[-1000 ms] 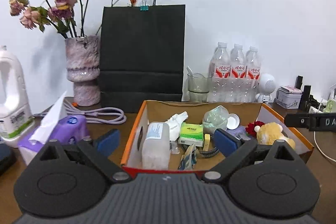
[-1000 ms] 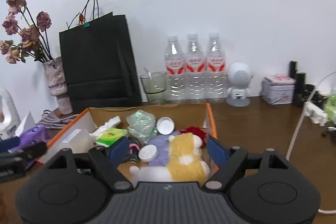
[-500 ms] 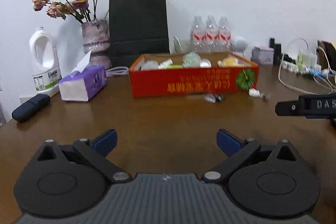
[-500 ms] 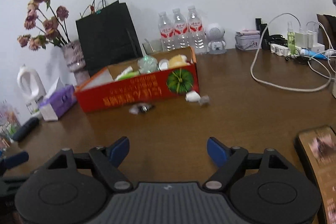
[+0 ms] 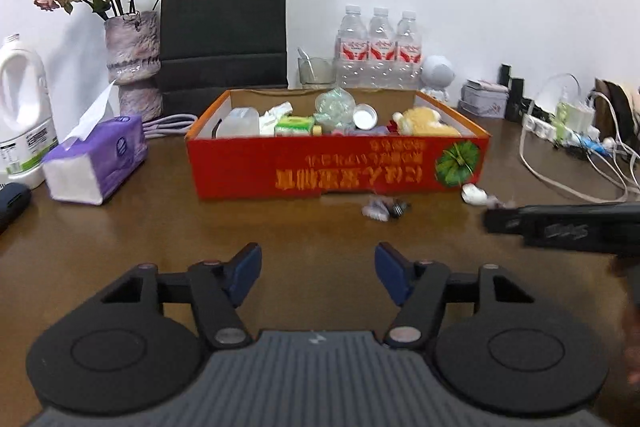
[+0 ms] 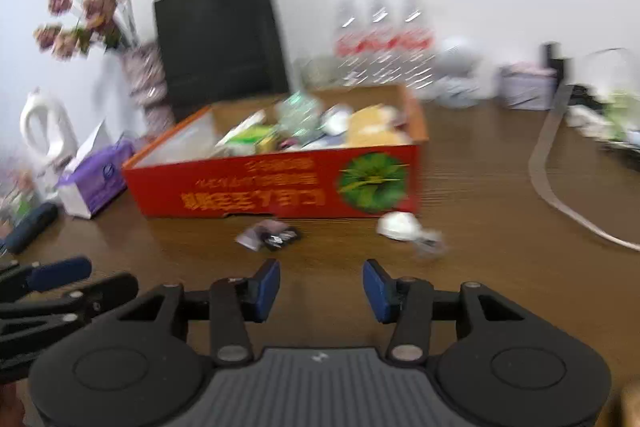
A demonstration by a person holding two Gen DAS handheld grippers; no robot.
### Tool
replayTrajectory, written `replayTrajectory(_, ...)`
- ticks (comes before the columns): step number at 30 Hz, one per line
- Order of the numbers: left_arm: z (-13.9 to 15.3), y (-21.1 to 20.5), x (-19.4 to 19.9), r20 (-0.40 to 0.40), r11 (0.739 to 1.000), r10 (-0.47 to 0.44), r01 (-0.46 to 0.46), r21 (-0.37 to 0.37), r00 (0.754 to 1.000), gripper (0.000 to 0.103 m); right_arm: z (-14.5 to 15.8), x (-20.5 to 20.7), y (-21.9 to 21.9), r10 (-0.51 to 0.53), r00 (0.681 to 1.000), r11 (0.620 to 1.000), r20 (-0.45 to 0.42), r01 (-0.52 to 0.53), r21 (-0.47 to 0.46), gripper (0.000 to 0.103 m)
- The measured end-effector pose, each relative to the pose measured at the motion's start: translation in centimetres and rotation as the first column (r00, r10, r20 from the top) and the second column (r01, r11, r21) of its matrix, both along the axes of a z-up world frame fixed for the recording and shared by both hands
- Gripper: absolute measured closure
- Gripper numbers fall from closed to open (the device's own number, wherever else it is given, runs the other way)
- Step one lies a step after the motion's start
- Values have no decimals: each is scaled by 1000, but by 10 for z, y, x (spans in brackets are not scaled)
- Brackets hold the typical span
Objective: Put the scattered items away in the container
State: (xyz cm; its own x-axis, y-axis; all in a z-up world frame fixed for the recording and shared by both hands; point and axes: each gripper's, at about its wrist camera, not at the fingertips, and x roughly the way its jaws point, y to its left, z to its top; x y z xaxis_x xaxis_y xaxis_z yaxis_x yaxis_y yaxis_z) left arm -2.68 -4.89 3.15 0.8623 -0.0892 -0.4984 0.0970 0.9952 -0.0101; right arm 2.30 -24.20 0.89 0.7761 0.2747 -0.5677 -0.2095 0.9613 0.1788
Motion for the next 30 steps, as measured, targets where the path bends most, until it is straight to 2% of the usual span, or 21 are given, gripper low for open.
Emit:
replayTrajectory(7, -6, 19, 21, -43, 999, 51, -52, -9, 998, 38, -11, 60, 30, 9, 999, 999, -45, -7, 44, 64)
replayTrajectory(9, -7, 21, 27, -45, 998, 58, -58, 2, 997, 38, -15, 68, 32, 8, 998, 997, -64, -3, 80, 72)
replayTrajectory(11, -7, 24, 33, -47, 998, 62, -62, -5, 997, 38, -17, 68, 36, 10, 998, 999, -66, -8, 40, 80)
replayTrajectory(13, -6, 25, 37, -48, 998, 60, -61, -19, 997, 38, -18, 64, 41, 21, 999, 999, -42, -22, -34, 80)
replayTrajectory(15, -7, 21, 42, -53, 999, 40, -41, -18, 998, 38, -17, 60, 38, 5, 1000, 997, -22, -6, -72, 80)
replayTrajectory(20, -5, -4, 59, -28, 998, -69, 69, 11, 997, 38, -20, 61, 30, 8, 999, 999, -36, -9, -43, 80)
replayTrajectory(23, -10, -12, 77, -66, 989, -137, 132, -70, 988, 53, -20, 60, 33, 11, 1000, 997, -22, -13, -78, 89)
replayTrajectory(27, -19, -14, 100, -112, 978, -177, 162, -132, 978, 58, -21, 63, 22, 7, 1000, 999, -27, -8, -38, 89)
replayTrajectory(30, -22, -20, 107, -125, 959, -246, 222, -178, 961, 62, -21, 65, 12, -8, 999, 1000, -35, 8, 15, 88)
